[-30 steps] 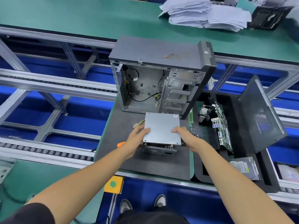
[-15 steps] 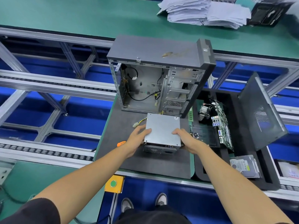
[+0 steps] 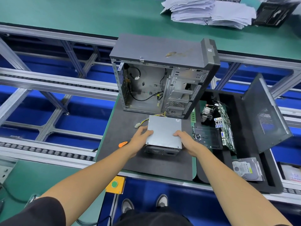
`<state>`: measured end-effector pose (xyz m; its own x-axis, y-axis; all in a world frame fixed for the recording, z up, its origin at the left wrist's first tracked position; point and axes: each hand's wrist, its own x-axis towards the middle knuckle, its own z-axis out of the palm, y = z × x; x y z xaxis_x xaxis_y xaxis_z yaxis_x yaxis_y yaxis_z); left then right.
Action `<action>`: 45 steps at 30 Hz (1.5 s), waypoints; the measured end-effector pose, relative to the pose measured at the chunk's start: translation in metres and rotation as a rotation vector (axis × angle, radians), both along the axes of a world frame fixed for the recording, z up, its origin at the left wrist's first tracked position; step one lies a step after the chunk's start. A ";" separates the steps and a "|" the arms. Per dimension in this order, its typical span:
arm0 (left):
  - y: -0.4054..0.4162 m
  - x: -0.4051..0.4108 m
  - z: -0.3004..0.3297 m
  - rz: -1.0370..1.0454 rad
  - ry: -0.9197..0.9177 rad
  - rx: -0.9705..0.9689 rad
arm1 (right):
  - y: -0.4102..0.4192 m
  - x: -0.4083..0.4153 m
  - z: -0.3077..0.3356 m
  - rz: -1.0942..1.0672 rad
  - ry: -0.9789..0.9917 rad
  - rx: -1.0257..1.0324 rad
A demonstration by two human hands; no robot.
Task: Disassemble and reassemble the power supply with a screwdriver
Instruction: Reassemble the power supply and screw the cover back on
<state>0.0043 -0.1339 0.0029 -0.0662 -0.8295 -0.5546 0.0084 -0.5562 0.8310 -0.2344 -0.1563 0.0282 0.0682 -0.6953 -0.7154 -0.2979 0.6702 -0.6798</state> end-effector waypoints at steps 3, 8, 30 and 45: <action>0.001 -0.002 -0.002 0.002 -0.015 0.009 | 0.001 0.002 -0.002 -0.024 -0.006 0.004; -0.001 -0.002 -0.001 -0.029 -0.047 0.012 | -0.002 0.001 -0.010 -0.032 -0.026 0.029; 0.003 -0.013 -0.012 -0.045 -0.087 -0.024 | -0.012 -0.001 -0.036 -0.011 0.042 0.062; -0.020 -0.022 -0.008 -0.075 -0.230 -0.015 | -0.027 0.007 -0.033 -0.096 0.114 -0.087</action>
